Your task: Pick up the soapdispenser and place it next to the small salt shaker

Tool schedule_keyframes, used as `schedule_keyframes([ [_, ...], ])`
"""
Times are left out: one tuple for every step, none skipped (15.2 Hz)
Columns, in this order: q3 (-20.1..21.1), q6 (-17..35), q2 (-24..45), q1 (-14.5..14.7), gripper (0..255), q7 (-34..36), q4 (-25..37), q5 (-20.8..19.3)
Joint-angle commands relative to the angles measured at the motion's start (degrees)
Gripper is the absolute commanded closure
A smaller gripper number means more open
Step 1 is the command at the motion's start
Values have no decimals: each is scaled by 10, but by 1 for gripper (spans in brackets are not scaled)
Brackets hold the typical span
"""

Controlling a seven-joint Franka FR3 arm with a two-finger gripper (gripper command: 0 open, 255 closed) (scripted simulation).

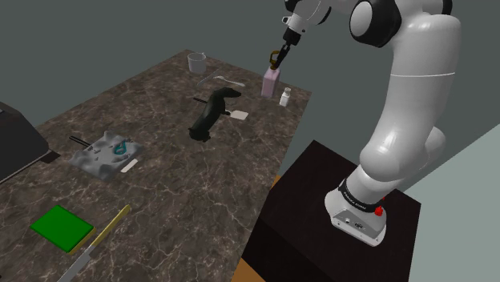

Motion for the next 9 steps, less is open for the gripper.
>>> schedule_keyframes([
  [0,0,0,0,255,0,0,0],
  [0,0,0,0,255,0,0,0],
  [0,0,0,0,0,0,0,0],
  [0,0,0,0,0,0,0,0],
  [0,0,0,0,0,0,0,0],
  [0,0,0,0,0,0,0,0],
  [0,0,0,0,0,0,0,0],
  [0,0,0,0,0,0,0,0],
  [-2,-16,-3,-4,0,2,13,-3],
])
